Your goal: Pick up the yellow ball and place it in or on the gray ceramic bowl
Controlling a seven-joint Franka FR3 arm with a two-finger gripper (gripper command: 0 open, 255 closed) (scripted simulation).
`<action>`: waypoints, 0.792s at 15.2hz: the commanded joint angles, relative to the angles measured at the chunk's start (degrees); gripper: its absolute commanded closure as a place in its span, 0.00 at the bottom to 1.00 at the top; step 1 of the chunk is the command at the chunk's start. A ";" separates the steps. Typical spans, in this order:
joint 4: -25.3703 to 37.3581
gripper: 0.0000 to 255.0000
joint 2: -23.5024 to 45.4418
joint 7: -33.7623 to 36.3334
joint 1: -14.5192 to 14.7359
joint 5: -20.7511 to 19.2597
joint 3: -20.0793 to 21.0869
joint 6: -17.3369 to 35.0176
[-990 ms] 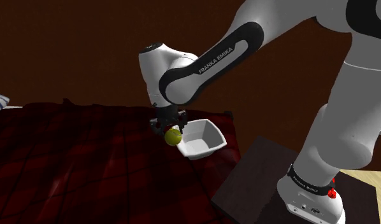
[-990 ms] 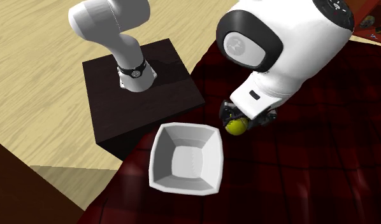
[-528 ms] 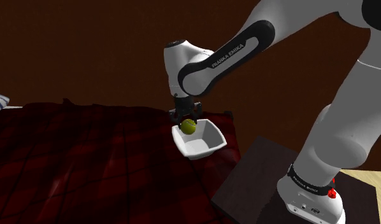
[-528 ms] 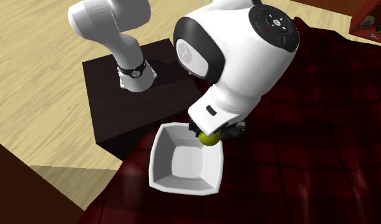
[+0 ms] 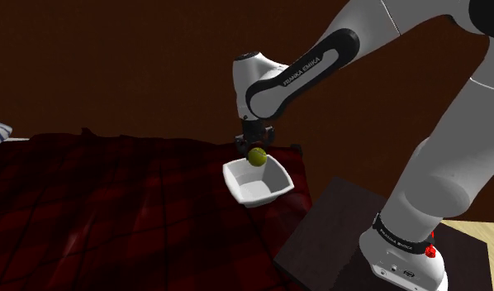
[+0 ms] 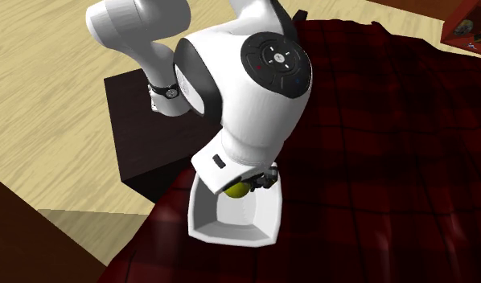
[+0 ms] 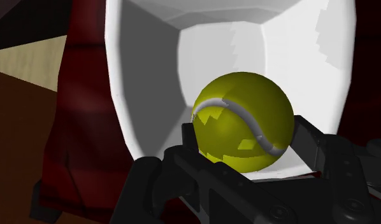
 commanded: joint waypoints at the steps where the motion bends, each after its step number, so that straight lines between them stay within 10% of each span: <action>1: -0.57 1.00 0.91 0.27 -0.10 -0.42 -0.03 1.47; 12: -2.89 1.00 6.98 3.11 -0.31 -3.51 -0.12 9.48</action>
